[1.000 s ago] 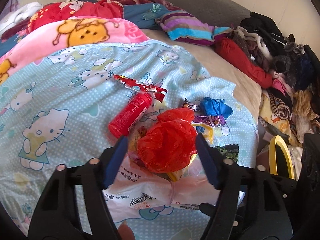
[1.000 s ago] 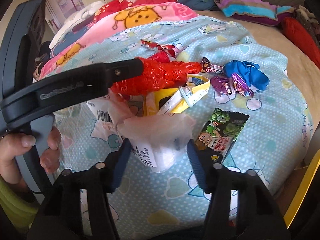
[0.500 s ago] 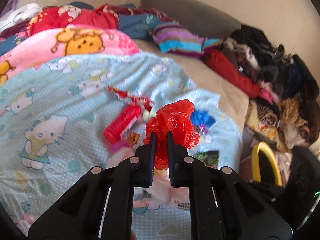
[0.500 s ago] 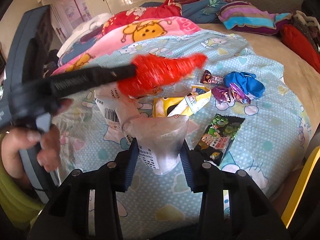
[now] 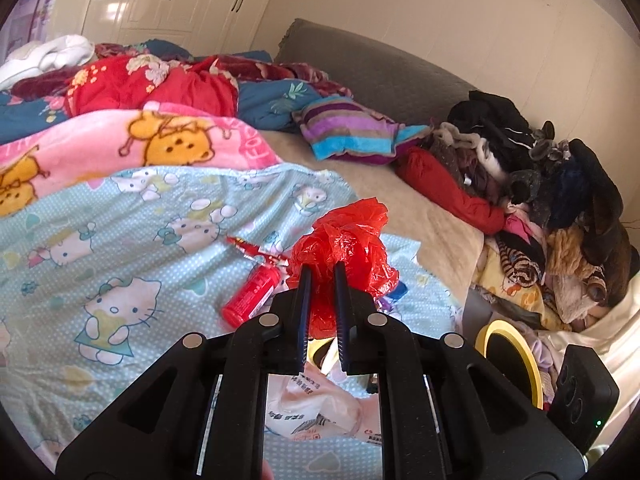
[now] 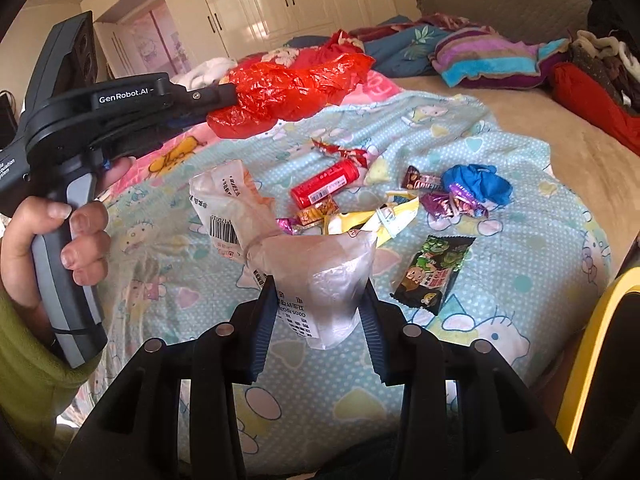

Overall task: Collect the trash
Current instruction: 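Carry the red bag and clear bag over the trash bin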

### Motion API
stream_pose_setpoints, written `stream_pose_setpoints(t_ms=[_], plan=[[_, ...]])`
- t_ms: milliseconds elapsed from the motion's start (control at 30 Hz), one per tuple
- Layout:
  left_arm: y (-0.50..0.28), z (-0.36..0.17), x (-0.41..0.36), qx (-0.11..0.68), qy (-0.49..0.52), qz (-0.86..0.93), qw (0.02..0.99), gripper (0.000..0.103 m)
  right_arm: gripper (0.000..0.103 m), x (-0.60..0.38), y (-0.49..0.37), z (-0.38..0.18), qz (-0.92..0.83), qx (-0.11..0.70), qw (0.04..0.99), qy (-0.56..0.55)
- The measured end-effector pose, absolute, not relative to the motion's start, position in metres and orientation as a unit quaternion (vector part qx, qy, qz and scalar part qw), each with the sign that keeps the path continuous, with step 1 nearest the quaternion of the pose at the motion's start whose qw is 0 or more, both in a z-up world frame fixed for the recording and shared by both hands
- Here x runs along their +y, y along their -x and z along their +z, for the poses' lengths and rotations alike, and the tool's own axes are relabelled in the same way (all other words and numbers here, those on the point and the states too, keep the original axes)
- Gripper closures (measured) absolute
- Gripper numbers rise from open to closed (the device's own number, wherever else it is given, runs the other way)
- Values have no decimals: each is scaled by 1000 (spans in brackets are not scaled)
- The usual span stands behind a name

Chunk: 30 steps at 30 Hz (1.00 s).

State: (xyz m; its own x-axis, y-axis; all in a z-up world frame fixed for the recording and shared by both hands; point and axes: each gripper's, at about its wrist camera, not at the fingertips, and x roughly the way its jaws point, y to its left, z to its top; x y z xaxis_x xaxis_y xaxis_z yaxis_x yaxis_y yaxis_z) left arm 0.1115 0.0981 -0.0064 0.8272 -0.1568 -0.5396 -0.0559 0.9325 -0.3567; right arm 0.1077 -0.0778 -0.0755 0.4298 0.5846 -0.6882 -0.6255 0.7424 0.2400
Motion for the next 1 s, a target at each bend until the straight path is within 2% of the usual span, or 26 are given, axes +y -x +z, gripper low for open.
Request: stream_pose_setpoints(t_ms=[1000], plan=[[-98,22,16,271,144,-118,945,96,64,-194,-110,-45,220,361,904,-56]])
